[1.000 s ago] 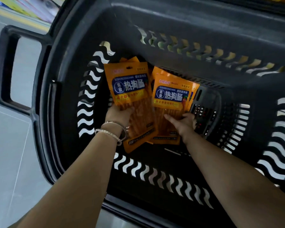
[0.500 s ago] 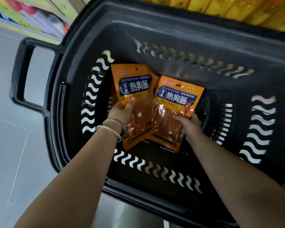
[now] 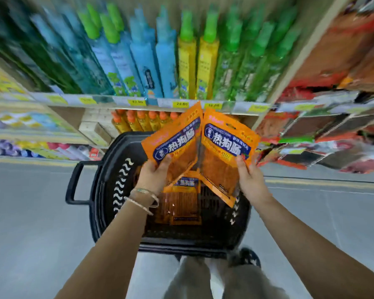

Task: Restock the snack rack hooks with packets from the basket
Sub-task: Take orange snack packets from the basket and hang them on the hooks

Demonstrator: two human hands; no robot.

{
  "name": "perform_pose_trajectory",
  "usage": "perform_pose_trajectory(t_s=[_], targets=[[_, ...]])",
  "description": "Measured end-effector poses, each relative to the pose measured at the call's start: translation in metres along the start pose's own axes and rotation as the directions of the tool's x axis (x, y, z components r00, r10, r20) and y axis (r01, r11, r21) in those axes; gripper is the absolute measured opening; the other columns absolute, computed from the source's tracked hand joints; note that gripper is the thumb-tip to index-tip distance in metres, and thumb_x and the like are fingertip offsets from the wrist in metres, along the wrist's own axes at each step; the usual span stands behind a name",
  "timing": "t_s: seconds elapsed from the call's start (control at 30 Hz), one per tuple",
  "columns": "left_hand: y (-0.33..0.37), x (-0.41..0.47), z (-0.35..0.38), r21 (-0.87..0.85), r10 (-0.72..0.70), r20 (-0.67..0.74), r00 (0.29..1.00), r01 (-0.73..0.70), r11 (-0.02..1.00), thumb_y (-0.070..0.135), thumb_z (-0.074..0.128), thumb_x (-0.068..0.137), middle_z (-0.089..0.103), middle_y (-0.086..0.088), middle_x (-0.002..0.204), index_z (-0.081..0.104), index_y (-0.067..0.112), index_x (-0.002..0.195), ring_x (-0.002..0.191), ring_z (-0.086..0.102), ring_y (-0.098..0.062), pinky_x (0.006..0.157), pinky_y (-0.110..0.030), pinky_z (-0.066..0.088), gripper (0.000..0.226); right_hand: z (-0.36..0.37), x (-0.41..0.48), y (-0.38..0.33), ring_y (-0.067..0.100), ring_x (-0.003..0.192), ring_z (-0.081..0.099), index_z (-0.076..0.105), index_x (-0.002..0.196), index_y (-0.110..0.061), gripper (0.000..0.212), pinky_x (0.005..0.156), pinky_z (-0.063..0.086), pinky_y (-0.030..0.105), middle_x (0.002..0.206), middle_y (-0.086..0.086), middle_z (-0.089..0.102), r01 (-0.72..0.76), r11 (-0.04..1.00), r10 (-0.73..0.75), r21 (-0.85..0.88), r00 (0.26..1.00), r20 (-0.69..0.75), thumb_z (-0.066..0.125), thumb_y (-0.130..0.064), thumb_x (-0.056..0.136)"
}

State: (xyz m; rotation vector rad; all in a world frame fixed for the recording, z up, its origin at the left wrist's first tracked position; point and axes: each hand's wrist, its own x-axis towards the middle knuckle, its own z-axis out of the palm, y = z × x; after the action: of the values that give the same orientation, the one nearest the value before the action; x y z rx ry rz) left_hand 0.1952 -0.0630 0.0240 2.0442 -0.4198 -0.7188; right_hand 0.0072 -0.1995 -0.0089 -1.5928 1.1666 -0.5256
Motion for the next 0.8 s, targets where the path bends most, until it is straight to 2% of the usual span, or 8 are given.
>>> perform_pose_trajectory(t_s=[0.13,0.23,0.27,0.3,0.4,0.47,0.67,0.8], targets=[[0.084,-0.031,0.027,-0.060,0.136,-0.010,0.991,-0.136,0.989,0.047,0.049,0.093,0.054,0.008,0.073,0.054,0.020,0.073,0.069,0.048,-0.004,0.060,-0.014,0.031,0.033,-0.092,-0.009,-0.041,0.029,0.104,0.058,0.059,0.106,-0.002,0.032,0.083,0.039,0.025,0.098,0.009,0.063,0.142,0.986,-0.125,0.085,0.977,-0.173,0.043,-0.029,0.100],[0.146,-0.066,0.061,-0.089,0.270,0.007,0.963,-0.269,0.959,0.048,0.051,0.091,0.048,0.012,0.057,0.041,0.034,0.069,0.056,0.046,-0.002,0.052,-0.012,0.033,0.028,-0.165,-0.016,-0.064,-0.001,0.098,0.059,0.060,0.111,-0.022,0.019,0.089,0.043,0.017,0.104,-0.008,0.065,0.254,0.956,-0.214,0.145,0.946,-0.244,0.045,-0.025,0.099],[0.165,-0.078,0.073,-0.145,0.322,0.007,0.947,-0.318,0.937,0.042,0.054,0.092,0.048,0.016,0.047,0.045,0.010,0.096,0.048,0.046,0.004,0.048,-0.008,0.034,0.034,-0.190,-0.018,-0.070,-0.010,0.090,0.058,0.060,0.105,-0.027,0.015,0.083,0.043,0.011,0.100,-0.013,0.065,0.280,0.950,-0.235,0.139,0.933,-0.272,0.046,-0.025,0.099],[0.185,-0.092,0.084,-0.210,0.366,-0.006,0.930,-0.359,0.909,0.035,0.057,0.092,0.052,0.020,0.045,0.063,0.015,0.060,0.045,0.049,0.008,0.047,-0.005,0.035,0.038,-0.215,-0.019,-0.074,-0.013,0.081,0.056,0.061,0.098,-0.028,0.013,0.075,0.043,0.010,0.094,-0.013,0.064,0.304,0.945,-0.256,0.118,0.916,-0.309,0.048,-0.026,0.098],[0.238,-0.124,0.117,-0.299,0.459,-0.046,0.887,-0.451,0.841,0.025,0.063,0.089,0.068,0.019,0.075,0.067,0.027,0.080,0.065,0.062,0.009,0.060,-0.007,0.047,0.010,-0.290,-0.018,-0.089,0.007,0.066,0.050,0.060,0.083,-0.013,0.027,0.065,0.041,0.026,0.071,0.000,0.057,0.348,0.936,-0.297,0.052,0.862,-0.410,0.050,-0.033,0.096],[0.272,-0.140,0.132,-0.330,0.517,-0.091,0.851,-0.515,0.791,0.023,0.064,0.088,0.068,0.019,0.070,0.067,0.027,0.078,0.062,0.061,0.012,0.057,-0.005,0.045,0.011,-0.336,-0.017,-0.106,0.007,0.056,0.042,0.055,0.069,-0.014,0.034,0.056,0.037,0.019,0.056,-0.005,0.049,0.407,0.913,-0.354,0.013,0.810,-0.467,0.052,-0.035,0.095],[0.361,-0.164,0.161,-0.302,0.579,-0.192,0.792,-0.609,0.733,0.029,0.066,0.085,0.067,0.002,0.073,0.064,0.024,0.070,0.071,0.060,-0.012,0.071,-0.028,0.048,0.016,-0.438,-0.005,-0.165,0.009,0.077,0.059,0.066,0.088,-0.017,0.021,0.072,0.047,0.028,0.084,0.002,0.069,0.537,0.843,-0.439,0.029,0.719,-0.539,0.055,-0.034,0.093],[0.410,-0.170,0.168,-0.309,0.602,-0.245,0.760,-0.650,0.694,0.031,0.065,0.085,0.065,0.017,0.055,0.063,0.025,0.069,0.054,0.060,0.004,0.054,-0.009,0.045,0.018,-0.478,0.013,-0.209,-0.013,0.060,0.054,0.062,0.079,-0.022,0.017,0.053,0.039,0.004,0.075,-0.017,0.062,0.623,0.781,-0.488,0.055,0.663,-0.568,0.056,-0.029,0.093]])
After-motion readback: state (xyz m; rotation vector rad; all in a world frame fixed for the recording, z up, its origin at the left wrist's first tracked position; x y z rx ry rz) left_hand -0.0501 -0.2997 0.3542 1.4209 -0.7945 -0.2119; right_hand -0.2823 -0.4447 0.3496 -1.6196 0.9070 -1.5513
